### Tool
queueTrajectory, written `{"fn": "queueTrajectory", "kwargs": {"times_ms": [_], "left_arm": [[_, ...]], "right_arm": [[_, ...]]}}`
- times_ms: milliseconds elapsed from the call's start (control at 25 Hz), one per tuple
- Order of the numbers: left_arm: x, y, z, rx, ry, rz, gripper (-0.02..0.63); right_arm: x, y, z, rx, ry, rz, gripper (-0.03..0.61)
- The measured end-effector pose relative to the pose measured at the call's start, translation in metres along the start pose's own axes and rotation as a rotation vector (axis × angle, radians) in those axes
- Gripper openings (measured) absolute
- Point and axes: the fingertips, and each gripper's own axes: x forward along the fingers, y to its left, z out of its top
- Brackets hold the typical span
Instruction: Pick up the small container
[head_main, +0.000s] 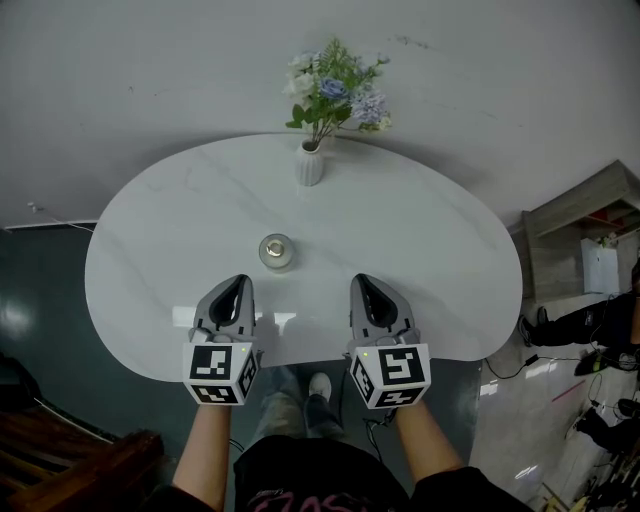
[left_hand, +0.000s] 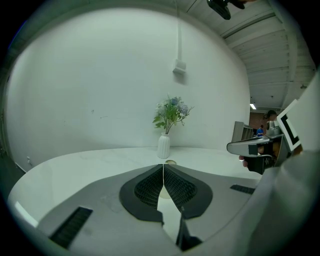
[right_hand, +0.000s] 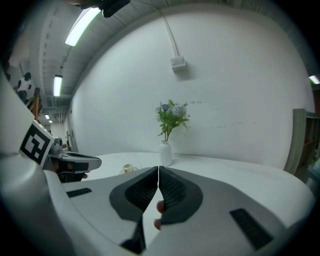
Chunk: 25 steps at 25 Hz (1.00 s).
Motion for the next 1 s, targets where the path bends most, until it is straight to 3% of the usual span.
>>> {"fn": "queueTrajectory", "kwargs": {"times_ms": [560,1000], "left_arm": [[0.023,0.002,-0.017,-0.010,0.033,0.000,0.012],[0.041,-0.007,-0.018,0.026,0.031,-0.050,0.015]], "right_arm": [[0.022,-0.005,-0.021,0.008,0.040,-0.006,0.066],[0.031,-0.007,-0.032,0.023,0.059,-0.014,0.066]]}}
